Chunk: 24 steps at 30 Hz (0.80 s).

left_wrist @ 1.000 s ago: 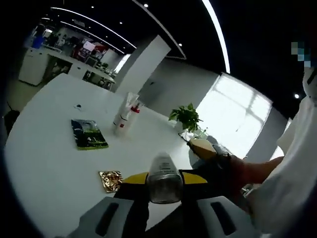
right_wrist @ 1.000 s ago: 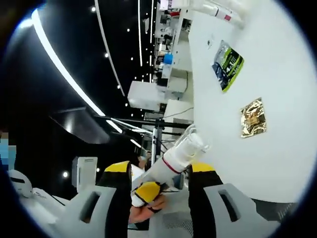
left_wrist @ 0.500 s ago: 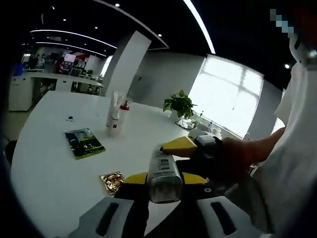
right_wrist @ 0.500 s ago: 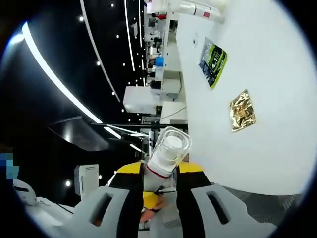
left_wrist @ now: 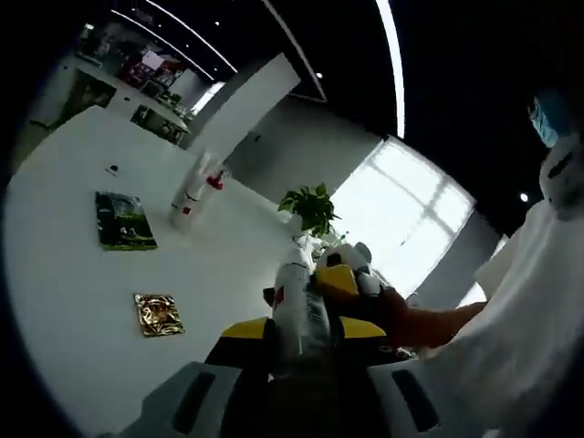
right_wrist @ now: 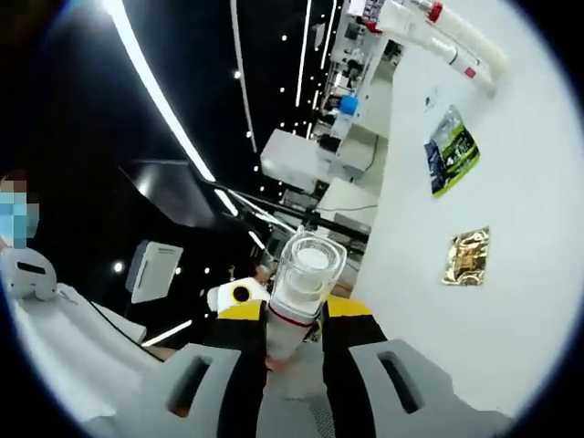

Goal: Arrange the skincare products in the storage area until every visible bottle or jar stands upright without overlapping.

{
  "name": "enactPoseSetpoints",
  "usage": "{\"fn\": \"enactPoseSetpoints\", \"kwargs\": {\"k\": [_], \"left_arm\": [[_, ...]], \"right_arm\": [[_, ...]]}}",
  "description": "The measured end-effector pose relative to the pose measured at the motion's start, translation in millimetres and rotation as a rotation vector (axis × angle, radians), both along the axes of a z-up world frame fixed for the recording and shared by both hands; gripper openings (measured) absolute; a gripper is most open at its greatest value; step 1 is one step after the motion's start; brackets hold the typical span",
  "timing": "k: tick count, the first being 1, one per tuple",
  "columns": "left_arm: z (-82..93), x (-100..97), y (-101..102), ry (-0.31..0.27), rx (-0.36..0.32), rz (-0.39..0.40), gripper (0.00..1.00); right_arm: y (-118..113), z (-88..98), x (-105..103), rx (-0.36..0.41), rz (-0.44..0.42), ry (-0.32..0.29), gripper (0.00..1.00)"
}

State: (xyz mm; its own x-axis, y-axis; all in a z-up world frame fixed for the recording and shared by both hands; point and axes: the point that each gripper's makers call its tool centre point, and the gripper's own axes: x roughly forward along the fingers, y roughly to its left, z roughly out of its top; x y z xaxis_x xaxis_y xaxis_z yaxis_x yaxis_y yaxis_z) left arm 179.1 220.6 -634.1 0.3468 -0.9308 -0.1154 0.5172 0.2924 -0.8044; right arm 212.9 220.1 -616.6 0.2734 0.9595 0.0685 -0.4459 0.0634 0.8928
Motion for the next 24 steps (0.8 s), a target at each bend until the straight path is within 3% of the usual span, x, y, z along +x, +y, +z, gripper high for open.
{"fn": "enactPoseSetpoints", "kwargs": {"k": [4,6,11,14,20,24], "left_arm": [[9.1,-8.9,-5,0.146,-0.127,-0.054,0.27],[13.4,-12.9,-8,0.169,-0.169,-0.082,0.26],[16.7,-26.2,-16,0.266,-0.231,-0.169,0.24],[16.9,-36.4,-21,0.328,-0.244,-0.227,0.23],[14.5,-29.0,-15,0.314,-0.231,-0.179,0.22],[4.9,-26.0,-15,0.261,-0.151,-0.146,0.22]], "right_arm": [[-3,9.6,-8,0.025,0.059,-0.051,0.20],[-6,15.0,-12,0.042,0.088,-0.084,0.20],[-7,25.0,-24,0.063,0.153,-0.160,0.20],[-4,25.9,-27,0.080,0.165,-0.145,0.20],[-6,16.6,-21,0.048,0.106,-0.116,0.22],[-4,10.3,-18,-0.006,0.062,-0.103,0.21]]}}
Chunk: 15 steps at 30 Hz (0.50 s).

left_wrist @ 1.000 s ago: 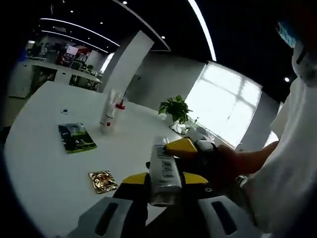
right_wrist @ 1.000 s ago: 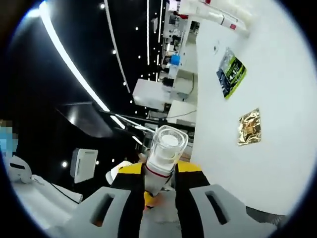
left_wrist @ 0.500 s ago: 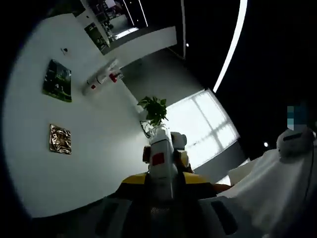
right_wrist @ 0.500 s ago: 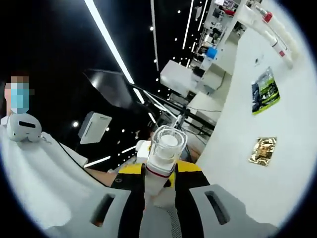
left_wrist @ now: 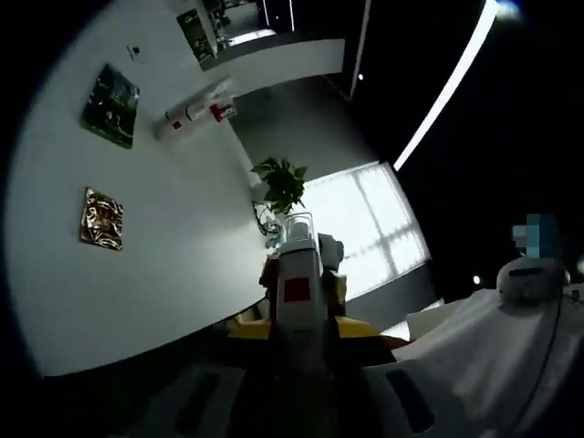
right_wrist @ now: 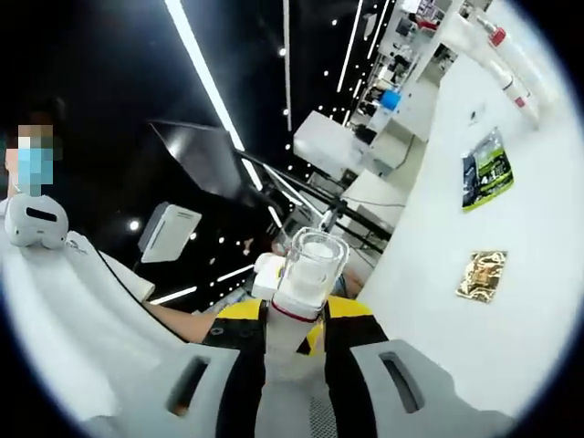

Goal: Arrange the skincare products in the storage area until every visible bottle or jar stands upright without overlapping.

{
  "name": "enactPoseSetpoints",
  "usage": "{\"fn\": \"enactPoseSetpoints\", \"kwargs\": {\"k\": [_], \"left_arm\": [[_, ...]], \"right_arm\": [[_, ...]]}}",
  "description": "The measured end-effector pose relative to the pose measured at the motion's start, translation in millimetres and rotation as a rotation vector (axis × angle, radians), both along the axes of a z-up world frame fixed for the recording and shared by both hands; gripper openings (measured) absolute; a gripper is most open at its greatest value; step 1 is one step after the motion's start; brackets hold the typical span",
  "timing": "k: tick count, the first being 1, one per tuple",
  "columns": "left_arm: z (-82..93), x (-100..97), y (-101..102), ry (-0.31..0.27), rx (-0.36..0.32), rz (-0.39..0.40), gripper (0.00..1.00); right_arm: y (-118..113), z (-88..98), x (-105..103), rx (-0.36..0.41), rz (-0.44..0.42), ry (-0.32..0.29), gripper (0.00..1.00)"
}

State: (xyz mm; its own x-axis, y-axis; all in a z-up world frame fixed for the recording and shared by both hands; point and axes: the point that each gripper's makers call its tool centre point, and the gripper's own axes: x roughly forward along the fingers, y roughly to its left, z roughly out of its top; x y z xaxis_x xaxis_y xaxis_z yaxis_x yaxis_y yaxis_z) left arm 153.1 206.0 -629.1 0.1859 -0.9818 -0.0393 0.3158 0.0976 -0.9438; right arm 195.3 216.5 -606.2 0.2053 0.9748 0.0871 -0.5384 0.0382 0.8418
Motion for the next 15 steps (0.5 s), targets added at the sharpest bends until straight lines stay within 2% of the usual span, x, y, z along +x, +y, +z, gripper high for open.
{"fn": "enactPoseSetpoints", "kwargs": {"k": [4,6,7,8,10,12,14,15], "left_arm": [[-4.4,8.7,0,-0.086,0.059,0.059,0.21],[-9.3,10.9,-3,-0.112,0.108,0.075,0.21],[-8.7,10.3,-4,-0.116,0.109,0.071,0.21],[-11.6,13.6,-4,-0.153,0.136,0.092,0.21],[-12.0,11.5,-5,-0.135,0.141,0.087,0.21],[-16.7,11.5,-4,-0.166,0.183,0.080,0.21],[-18.9,10.3,-3,-0.185,0.209,0.077,0.21],[-20.6,10.3,-2,-0.196,0.229,0.078,0.21]], "right_arm": [[-2,-4.7,9,-0.028,-0.065,0.051,0.21],[-3,-6.4,14,-0.030,-0.109,0.118,0.24],[-4,-4.5,16,-0.009,-0.133,0.130,0.24],[-5,-5.1,18,-0.002,-0.157,0.150,0.26],[-6,-10.5,19,-0.015,-0.190,0.213,0.27],[-4,-10.3,16,-0.035,-0.200,0.198,0.31],[-6,-21.0,15,-0.096,-0.228,0.232,0.30],[-7,-23.0,14,-0.102,-0.233,0.246,0.28]]}}
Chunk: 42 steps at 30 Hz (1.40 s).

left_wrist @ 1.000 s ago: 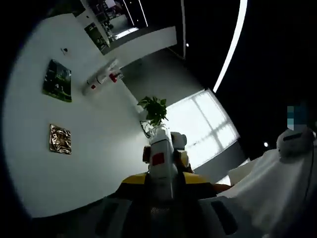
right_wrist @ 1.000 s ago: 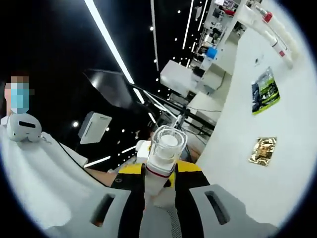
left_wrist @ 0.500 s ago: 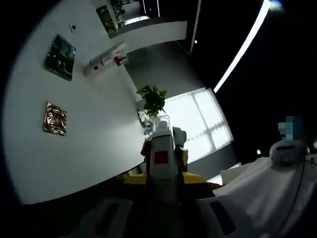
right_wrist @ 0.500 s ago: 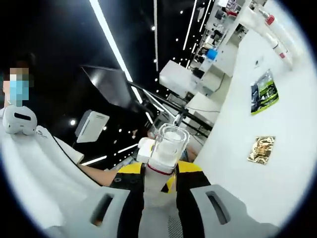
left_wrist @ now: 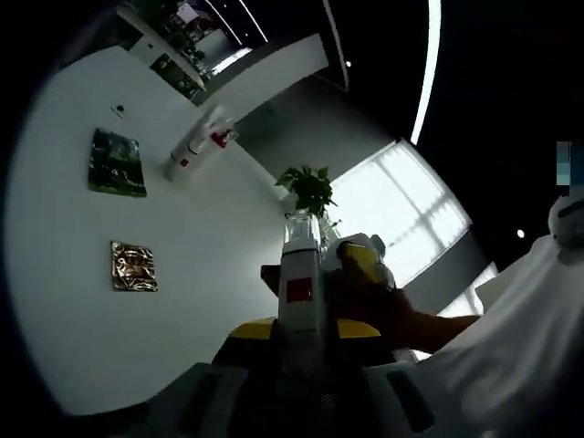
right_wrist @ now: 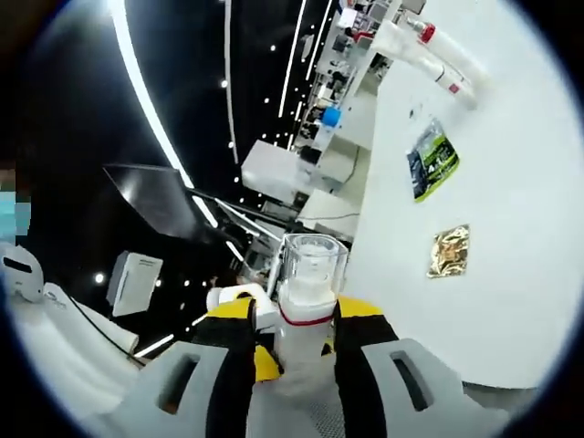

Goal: Arrange the skincare products in the storage area until every visible bottle or jar stands upright without overlapping.

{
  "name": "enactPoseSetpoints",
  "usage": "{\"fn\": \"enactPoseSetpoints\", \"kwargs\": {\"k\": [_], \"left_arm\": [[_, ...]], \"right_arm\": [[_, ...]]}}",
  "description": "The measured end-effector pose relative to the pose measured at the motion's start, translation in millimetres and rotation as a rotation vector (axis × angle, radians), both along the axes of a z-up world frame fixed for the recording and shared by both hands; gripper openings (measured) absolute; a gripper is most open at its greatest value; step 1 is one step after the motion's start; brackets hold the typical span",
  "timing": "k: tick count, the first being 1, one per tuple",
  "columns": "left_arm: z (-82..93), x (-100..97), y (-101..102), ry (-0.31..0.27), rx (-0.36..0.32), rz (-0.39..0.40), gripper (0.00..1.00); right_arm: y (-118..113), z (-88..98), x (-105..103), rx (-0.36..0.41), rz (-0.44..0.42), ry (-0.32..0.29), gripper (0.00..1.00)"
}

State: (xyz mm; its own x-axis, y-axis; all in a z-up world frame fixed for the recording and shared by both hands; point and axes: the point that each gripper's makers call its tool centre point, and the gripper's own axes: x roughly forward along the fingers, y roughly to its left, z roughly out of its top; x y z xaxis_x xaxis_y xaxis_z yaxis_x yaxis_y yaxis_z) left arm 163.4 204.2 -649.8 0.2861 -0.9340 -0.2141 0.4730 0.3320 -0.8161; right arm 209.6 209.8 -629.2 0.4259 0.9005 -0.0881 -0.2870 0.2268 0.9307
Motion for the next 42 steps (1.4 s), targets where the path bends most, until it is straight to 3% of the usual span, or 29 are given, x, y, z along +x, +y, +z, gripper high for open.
{"fn": "enactPoseSetpoints", "kwargs": {"k": [4,8,12,16,18,21,22,26,29,31,32,35,39,42], "left_arm": [[-8.2,8.1,10,-0.070,0.124,0.046,0.21],[-11.2,10.4,15,-0.154,0.237,0.050,0.21],[-21.0,5.5,15,-0.236,0.361,-0.018,0.21],[-26.7,10.1,20,-0.375,0.476,-0.067,0.22],[-29.0,10.3,22,-0.407,0.489,-0.090,0.22],[-30.6,9.8,29,-0.390,0.457,-0.089,0.22],[-28.8,8.0,29,-0.385,0.415,-0.096,0.22],[-10.1,0.2,32,-0.206,0.174,-0.079,0.23],[5.4,0.8,33,-0.126,0.027,-0.082,0.24],[10.8,0.5,34,-0.082,-0.036,-0.083,0.25],[14.9,-4.0,33,-0.037,-0.082,-0.103,0.25],[27.8,-12.4,28,0.011,-0.186,-0.156,0.26],[40.1,-20.7,25,0.100,-0.294,-0.203,0.26],[40.5,-20.2,25,0.089,-0.300,-0.202,0.25]], "right_arm": [[-7,-5.9,6,-0.035,-0.077,0.049,0.25],[-3,-10.1,3,-0.052,-0.071,0.076,0.25],[1,-20.0,3,-0.087,-0.101,0.112,0.24],[1,-29.3,5,-0.095,-0.131,0.151,0.21],[3,-28.2,4,-0.106,-0.121,0.119,0.20],[9,-24.3,3,-0.101,-0.100,0.074,0.20],[12,-21.7,3,-0.096,-0.086,0.044,0.19],[17,-10.3,-2,-0.062,-0.036,-0.016,0.19],[21,7.9,-6,-0.020,0.027,-0.080,0.19],[25,18.9,-10,-0.019,0.084,-0.136,0.19],[27,23.8,-12,-0.013,0.113,-0.154,0.19],[33,40.3,-17,0.029,0.189,-0.192,0.19],[38,51.2,-23,0.043,0.272,-0.223,0.19],[39,53.0,-22,0.043,0.283,-0.226,0.19]]}}
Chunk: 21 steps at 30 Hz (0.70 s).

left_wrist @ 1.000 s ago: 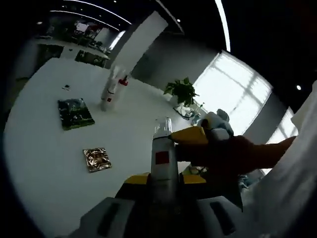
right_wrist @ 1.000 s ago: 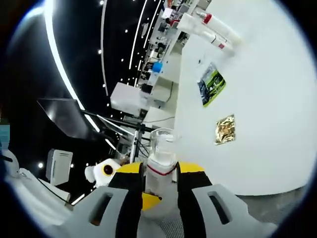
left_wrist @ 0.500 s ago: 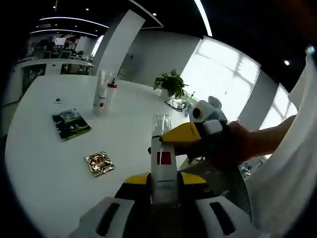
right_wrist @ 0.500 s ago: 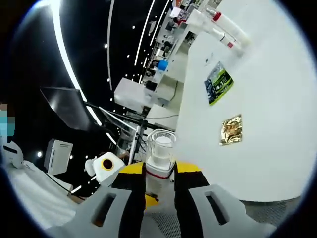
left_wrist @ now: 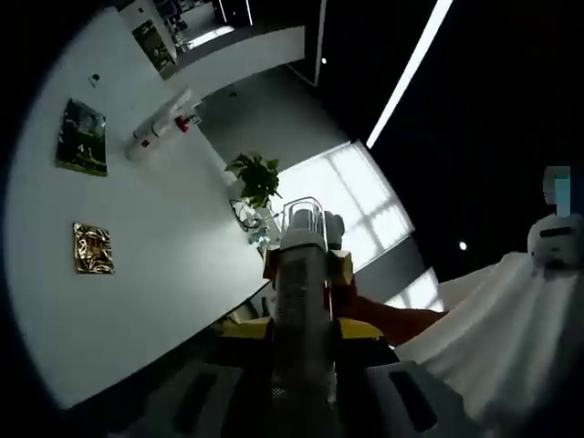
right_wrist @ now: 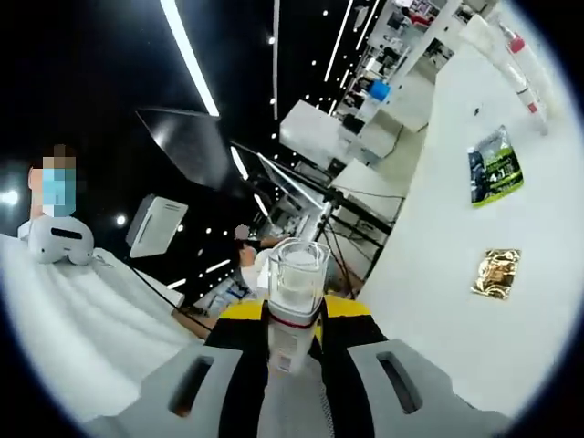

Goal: Arrange the skincare products in the storage area until every visible bottle or jar stands upright without overlapping.

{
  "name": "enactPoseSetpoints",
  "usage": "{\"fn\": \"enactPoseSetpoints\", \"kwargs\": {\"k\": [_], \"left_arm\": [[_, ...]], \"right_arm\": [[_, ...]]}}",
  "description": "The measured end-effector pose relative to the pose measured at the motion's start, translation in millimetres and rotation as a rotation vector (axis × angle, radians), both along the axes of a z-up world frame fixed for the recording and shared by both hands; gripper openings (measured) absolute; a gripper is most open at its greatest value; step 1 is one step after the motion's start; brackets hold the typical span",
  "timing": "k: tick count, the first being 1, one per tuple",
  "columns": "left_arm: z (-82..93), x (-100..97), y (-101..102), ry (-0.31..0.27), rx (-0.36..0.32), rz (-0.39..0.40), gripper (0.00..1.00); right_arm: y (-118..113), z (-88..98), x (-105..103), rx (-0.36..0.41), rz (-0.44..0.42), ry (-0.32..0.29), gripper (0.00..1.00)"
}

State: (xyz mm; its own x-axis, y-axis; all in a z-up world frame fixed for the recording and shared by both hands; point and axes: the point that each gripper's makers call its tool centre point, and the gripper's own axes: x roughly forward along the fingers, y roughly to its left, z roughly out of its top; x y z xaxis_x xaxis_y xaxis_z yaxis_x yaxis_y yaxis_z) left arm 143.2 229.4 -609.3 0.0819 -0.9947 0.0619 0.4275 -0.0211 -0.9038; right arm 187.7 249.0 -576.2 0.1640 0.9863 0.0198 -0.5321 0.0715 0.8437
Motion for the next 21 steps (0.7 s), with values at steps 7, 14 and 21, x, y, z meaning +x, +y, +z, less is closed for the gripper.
{"fn": "enactPoseSetpoints", "kwargs": {"k": [7,14,21], "left_arm": [[-9.5,19.4,7,-0.002,0.045,0.100,0.25],[-18.3,30.4,12,-0.074,0.134,0.184,0.24],[-38.1,45.2,23,-0.189,0.316,0.282,0.24]], "right_arm": [[-4,-18.3,17,-0.026,-0.127,0.088,0.20],[-3,-30.2,28,-0.078,-0.236,0.124,0.19],[2,-54.4,36,-0.232,-0.345,0.265,0.24]]}}
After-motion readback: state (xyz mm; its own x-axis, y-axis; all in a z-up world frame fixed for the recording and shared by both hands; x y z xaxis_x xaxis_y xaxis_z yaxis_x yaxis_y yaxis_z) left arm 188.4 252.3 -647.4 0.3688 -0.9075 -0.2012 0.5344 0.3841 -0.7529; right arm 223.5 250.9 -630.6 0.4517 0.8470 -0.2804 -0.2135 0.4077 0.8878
